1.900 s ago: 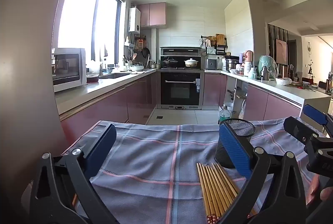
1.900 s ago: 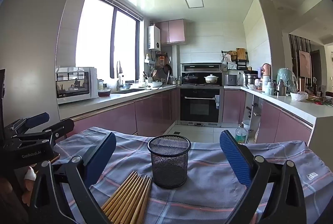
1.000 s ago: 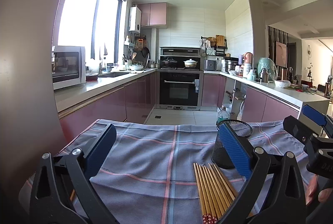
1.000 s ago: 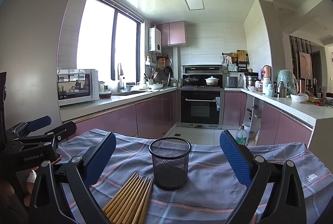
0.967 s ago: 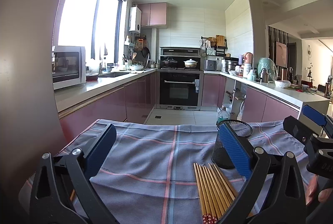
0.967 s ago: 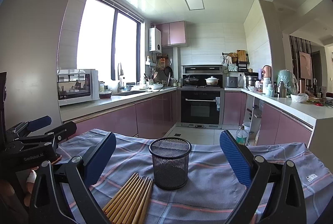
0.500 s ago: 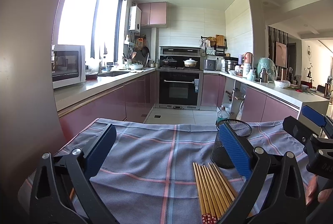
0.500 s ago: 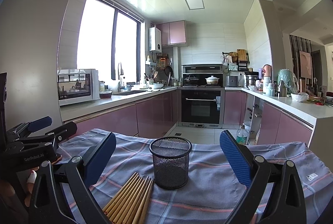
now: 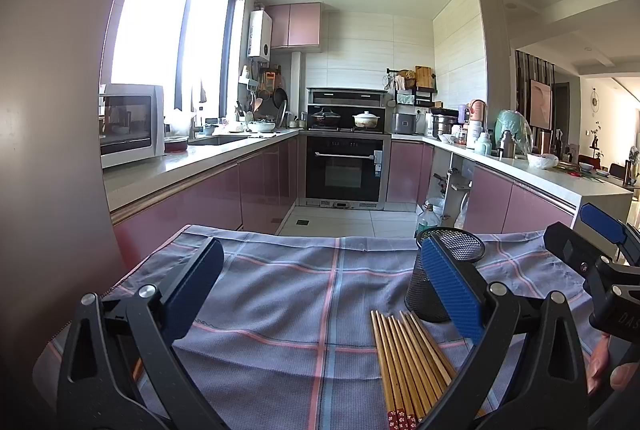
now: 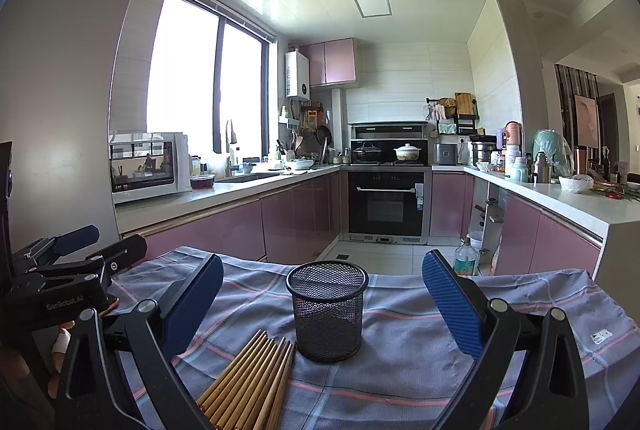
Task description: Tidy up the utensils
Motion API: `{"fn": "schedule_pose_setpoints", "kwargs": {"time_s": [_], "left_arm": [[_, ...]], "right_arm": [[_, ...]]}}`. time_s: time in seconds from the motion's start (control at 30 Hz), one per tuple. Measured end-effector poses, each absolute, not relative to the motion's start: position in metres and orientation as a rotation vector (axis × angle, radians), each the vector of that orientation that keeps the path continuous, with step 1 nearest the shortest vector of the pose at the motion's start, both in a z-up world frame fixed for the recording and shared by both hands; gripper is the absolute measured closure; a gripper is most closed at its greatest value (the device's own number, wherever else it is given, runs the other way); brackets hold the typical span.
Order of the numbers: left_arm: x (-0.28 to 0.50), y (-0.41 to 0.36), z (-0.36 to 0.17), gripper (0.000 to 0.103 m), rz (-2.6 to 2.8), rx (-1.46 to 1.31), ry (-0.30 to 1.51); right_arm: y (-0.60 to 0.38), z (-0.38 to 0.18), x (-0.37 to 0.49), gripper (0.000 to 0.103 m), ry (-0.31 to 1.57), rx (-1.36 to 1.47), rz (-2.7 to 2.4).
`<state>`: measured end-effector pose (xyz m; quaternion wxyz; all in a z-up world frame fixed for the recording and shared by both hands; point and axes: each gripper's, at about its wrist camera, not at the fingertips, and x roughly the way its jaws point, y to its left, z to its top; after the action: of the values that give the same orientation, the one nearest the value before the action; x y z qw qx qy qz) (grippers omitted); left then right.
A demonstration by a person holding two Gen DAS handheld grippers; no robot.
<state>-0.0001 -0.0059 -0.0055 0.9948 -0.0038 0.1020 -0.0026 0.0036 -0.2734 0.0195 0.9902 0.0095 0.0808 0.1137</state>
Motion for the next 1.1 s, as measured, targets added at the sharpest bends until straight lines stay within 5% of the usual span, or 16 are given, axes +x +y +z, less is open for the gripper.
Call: {"fn": "schedule_pose_setpoints", "kwargs": {"time_s": [1.1], "left_arm": [[-0.0024,-0.0062,-0.0047,0.006,-0.009,-0.012,0.210]], "right_arm": [[-0.2755,0.0154,0.0048,0.007,0.171,0.027,0.231]]}}
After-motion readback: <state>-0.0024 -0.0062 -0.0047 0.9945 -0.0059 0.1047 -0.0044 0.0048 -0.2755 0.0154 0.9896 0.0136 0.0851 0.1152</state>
